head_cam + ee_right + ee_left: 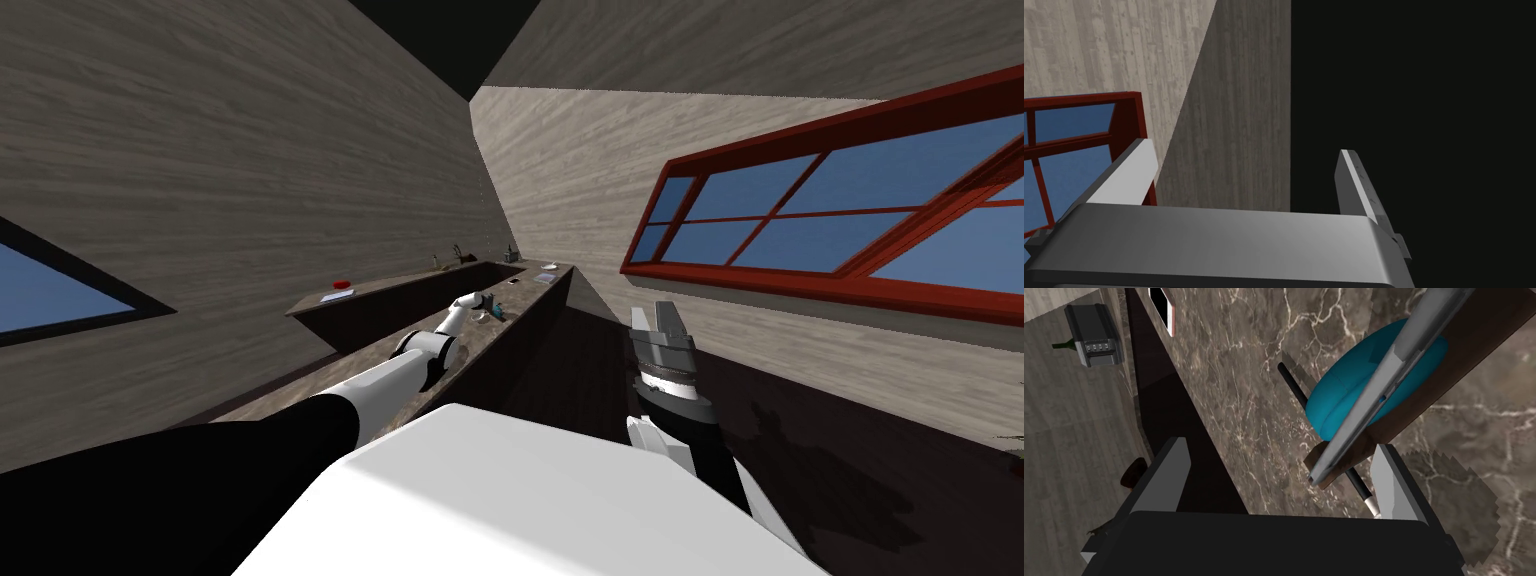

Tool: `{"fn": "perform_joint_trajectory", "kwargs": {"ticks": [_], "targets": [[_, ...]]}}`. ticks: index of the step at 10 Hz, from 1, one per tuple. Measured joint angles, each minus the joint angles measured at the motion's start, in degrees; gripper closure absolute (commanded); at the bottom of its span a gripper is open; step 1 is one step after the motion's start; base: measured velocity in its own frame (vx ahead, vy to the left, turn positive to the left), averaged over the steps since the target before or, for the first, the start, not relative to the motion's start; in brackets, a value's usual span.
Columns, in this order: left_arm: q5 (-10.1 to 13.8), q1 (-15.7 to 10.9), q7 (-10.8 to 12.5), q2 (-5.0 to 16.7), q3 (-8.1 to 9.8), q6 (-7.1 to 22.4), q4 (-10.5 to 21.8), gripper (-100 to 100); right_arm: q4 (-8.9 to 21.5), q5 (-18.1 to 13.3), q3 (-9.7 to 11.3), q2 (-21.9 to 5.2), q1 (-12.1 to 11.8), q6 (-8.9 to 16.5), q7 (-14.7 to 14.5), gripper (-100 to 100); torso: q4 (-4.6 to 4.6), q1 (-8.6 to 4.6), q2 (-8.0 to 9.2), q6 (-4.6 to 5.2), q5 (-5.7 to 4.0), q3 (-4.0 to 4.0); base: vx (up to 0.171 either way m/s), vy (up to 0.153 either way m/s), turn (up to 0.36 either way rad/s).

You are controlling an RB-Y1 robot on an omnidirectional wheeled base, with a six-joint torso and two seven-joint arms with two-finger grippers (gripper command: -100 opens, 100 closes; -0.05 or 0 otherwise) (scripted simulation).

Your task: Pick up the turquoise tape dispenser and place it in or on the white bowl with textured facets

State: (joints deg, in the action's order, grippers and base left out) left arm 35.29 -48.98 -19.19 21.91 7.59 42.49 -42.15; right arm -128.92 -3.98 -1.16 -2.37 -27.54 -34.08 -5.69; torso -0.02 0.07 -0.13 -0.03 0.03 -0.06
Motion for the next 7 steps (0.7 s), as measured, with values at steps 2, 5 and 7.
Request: {"fn": "perform_joint_trajectory", "kwargs": {"ticks": [2,5,7], "targets": [[-0.04,-0.15,0.27,0.19,0.01,1.79,1.2,-100,0.0,0.0,0.0,0.0,0.0,0.0,0.0,0,0.0,-0.04,0.03,-0.03,0.0,0.01,0.011,0.01,-0.032],[1.24,-3.15,-1.38,1.16,0.22,4.03,6.46,-100,0.0,0.0,0.0,0.0,0.0,0.0,0.0,0,0.0,-0.02,0.01,-0.01,0.0,0.01,0.016,0.021,-0.057],[1.95,-4.9,-2.02,1.92,0.38,5.98,9.5,-100,0.0,0.0,0.0,0.0,0.0,0.0,0.0,0,0.0,-0.01,0.01,-0.01,0.0,0.01,0.018,0.023,-0.054]]}}
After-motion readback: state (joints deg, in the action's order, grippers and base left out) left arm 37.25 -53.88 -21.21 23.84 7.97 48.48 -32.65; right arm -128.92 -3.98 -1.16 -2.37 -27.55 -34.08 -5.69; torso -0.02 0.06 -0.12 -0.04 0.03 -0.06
